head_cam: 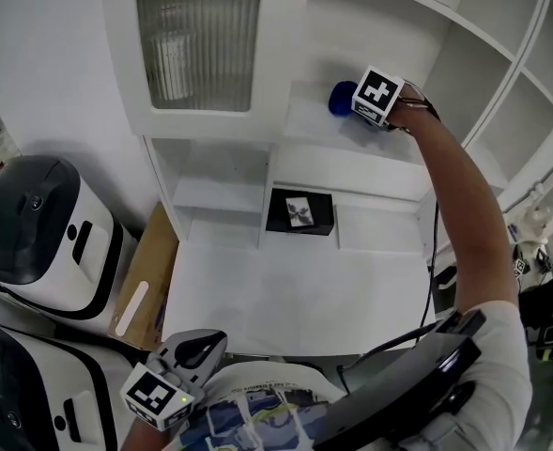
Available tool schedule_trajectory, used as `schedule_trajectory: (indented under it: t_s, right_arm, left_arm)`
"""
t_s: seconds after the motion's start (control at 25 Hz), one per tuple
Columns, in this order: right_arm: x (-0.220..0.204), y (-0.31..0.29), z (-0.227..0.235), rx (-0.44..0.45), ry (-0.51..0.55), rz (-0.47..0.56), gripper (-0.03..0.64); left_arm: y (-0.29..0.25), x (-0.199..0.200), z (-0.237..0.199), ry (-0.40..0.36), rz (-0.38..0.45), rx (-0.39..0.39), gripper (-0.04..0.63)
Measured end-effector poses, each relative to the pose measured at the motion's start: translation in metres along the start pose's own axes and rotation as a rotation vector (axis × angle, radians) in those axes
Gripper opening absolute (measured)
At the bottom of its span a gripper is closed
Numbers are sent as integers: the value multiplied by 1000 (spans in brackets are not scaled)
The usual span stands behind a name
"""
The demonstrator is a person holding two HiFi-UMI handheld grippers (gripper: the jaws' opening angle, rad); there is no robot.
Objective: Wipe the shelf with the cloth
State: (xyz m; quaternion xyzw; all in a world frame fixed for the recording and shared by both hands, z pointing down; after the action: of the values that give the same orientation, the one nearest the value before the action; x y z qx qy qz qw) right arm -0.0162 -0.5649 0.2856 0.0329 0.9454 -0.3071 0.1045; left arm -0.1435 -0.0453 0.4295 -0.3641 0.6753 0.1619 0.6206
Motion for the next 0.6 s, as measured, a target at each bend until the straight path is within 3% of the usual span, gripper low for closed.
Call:
schedule_trajectory:
  t_s: [0.32,0.6]
  right_arm:
    - [-90,-12,31,-59,-29,-157,67]
    - [-124,-18,42,-93,-23,-249,67]
  left_arm:
    - [-28,13,2,-6,8,-82,3]
    - [-33,14,-2,-7,4,-90,3]
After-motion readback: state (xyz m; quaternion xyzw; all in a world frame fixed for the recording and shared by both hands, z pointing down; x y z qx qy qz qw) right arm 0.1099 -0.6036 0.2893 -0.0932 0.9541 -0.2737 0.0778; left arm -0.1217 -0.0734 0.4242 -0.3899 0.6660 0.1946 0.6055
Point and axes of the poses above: the fingertips, and each gripper's own axes: y backward along the fingers, z to its right, x out of its top, the point moved 1 cm from there along y, backward along the fingers, and after that the axes turned 12 degrees about -x, right-handed, at the moved point
